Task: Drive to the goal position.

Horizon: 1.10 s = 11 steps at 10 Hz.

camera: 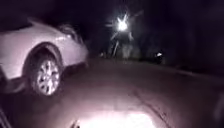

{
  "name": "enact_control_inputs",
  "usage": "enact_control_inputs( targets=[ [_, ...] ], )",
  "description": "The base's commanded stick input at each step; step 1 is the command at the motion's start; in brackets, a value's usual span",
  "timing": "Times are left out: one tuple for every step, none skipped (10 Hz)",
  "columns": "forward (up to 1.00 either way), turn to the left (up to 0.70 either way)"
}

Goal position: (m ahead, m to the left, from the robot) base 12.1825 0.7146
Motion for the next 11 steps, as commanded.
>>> enact_control_inputs(
  targets=[
    [1.00, 0.00],
    [1.00, 0.00],
    [1.00, 0.00],
    [1.00, 0.00],
    [1.00, 0.00],
    [1.00, 0.00],
    [1.00, 0.00],
    [1.00, 0.00],
    [1.00, 0.00],
    [1.00, 0.12],
    [1.00, 0.27]
  ],
)
